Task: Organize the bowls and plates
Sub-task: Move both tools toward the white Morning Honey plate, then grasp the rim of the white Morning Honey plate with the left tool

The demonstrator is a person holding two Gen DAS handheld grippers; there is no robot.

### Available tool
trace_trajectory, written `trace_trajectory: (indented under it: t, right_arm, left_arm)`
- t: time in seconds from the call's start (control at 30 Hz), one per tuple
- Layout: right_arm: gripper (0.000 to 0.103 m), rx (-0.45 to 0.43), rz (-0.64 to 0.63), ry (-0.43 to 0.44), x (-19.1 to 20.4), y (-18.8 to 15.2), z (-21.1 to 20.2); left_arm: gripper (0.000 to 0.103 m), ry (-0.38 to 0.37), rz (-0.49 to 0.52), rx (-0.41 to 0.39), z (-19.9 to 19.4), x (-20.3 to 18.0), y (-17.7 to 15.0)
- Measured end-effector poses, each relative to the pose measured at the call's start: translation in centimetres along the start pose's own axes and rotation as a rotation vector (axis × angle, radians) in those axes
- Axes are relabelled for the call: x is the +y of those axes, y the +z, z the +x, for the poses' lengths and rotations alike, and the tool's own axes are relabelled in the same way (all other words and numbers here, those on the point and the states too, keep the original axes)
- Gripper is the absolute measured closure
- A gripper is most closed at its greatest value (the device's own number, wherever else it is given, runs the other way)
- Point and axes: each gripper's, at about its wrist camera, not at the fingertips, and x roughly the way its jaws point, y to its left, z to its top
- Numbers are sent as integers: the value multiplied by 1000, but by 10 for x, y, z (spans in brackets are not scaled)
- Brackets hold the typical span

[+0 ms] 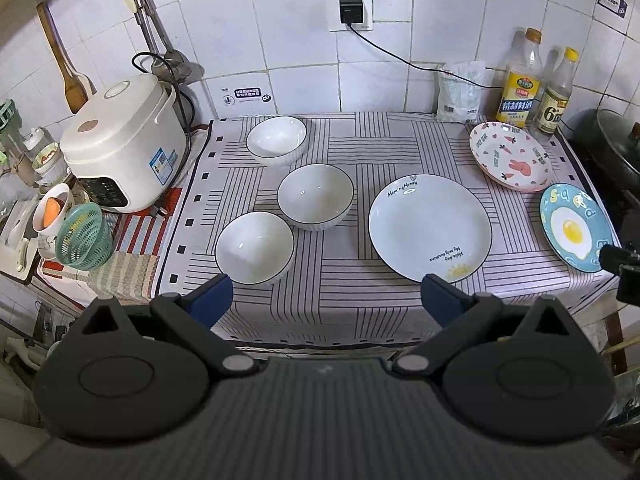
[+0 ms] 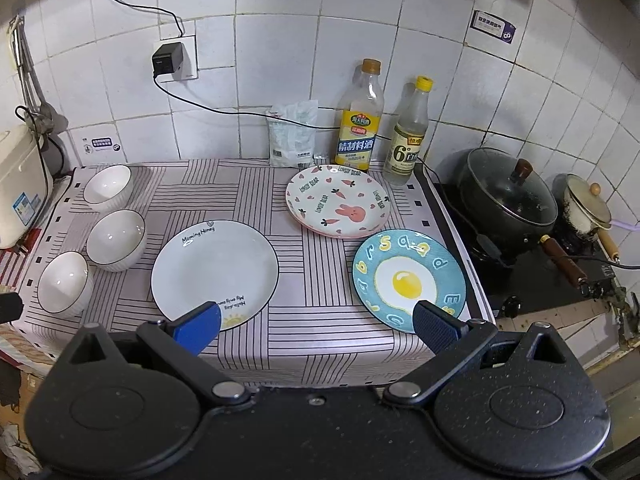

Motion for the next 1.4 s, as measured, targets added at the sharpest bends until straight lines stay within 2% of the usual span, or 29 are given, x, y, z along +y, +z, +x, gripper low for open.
trace_trajectory:
  t: [0.67,0.73,0.83,0.93,1.0,1.1,1.3,1.4]
  right_arm:
    - [0,-7,4,3,-7,-1,4]
    - [0,-34,12,24,-7,-1,3]
    - [0,-98,10,66,-7,0,1]
    - [0,-176,8,132,-8,1,-1]
    - [0,-231,35,180,-12,2,5]
    - [0,-262,64,229,-13,1,22]
    - [1,-206,32,275,2,-12,90]
    - [6,-169,19,291,7,-22,130]
  left_arm:
    - [1,-4,0,24,3,-6,4]
    - [1,-42,4,20,1,-5,8]
    - [1,-34,-20,-1,0,0,16]
    - [1,-60,-36,-30,5,6,21]
    - [1,-48,-34,-34,15,10,24]
    - [1,-38,-29,-10,41,11,28]
    - [3,-135,-51,80,115,6,31]
    - [4,-174,-44,130,155,-3,29]
